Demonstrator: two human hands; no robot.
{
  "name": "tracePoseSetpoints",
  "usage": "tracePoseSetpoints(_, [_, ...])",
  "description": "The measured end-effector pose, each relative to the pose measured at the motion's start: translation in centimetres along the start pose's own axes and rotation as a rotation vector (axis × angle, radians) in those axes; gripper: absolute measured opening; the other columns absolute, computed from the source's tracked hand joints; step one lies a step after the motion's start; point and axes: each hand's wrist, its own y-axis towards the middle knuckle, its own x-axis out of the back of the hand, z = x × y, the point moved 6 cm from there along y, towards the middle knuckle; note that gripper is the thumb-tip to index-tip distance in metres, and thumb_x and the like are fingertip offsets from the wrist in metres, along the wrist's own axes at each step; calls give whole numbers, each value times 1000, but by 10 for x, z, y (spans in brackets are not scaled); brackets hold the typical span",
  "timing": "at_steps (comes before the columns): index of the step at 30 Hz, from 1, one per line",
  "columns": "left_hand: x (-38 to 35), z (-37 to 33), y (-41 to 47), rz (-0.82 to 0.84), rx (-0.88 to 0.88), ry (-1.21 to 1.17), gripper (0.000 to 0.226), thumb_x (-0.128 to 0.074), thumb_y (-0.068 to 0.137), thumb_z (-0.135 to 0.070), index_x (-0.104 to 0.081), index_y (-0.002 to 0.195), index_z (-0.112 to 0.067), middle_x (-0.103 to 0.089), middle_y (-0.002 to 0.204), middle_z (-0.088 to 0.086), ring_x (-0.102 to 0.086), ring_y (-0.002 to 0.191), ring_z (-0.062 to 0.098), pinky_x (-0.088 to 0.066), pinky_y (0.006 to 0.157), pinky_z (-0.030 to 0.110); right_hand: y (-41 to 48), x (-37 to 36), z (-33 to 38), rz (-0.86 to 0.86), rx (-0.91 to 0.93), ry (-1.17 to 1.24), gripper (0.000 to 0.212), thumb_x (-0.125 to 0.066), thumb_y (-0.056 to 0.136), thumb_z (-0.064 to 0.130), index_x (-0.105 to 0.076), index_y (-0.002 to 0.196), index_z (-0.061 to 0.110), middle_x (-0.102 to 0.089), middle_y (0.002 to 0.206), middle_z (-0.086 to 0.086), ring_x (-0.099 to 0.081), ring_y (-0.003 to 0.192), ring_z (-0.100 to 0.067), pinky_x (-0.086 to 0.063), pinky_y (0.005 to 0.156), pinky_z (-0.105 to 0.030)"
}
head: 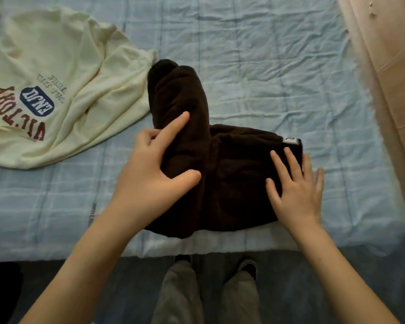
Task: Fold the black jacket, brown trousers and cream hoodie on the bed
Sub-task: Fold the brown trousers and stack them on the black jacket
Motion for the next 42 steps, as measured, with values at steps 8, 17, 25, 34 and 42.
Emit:
tracePoseSetpoints(8, [-154,-71,9,95,-128,562,75,-56,77,-54,-29,147,-45,-29,148,10,-55,104,33,-43,74,33,2,7,-46,149,-211,1213,41,-28,108,14,-40,147,18,-42,153,1,-37,142,-6,-27,121,-34])
tracePoseSetpoints(17, [-167,-27,9,254,-313,326,58,-35,94,-32,-29,152,-27,-35,156,-6,-41,107,5,-35,94,14,-3,53,-39,-20,-292,989,47,-39,103,27,-43,149,19,-44,153,7,-36,140,1,-28,118,-23])
tracePoseSetpoints(25, [-196,-19,-9,331,-394,326,55,-37,100,-26,-24,154,-27,-7,164,-8,-18,137,10,-23,113,28,-11,17,14,-87,-375,735,48,-21,108,34,-25,155,28,-22,162,12,-8,152,-7,-8,124,-39])
tracePoseSetpoints(34, [-152,-21,80,190,-819,728,52,-27,103,-41,-22,154,-36,-19,162,-4,-9,151,24,-9,122,49,-26,-2,2,-269,-375,497,58,-24,103,40,-25,156,18,-28,162,-4,-17,152,-22,-21,122,-45])
tracePoseSetpoints(42, [-203,24,147,482,-660,513,63,-26,97,-56,-9,154,-37,-19,161,-13,-14,150,19,-20,119,48,-12,-42,-12,-330,-433,409,63,-32,95,35,-37,151,7,-41,154,-11,-32,146,-28,-29,118,-45])
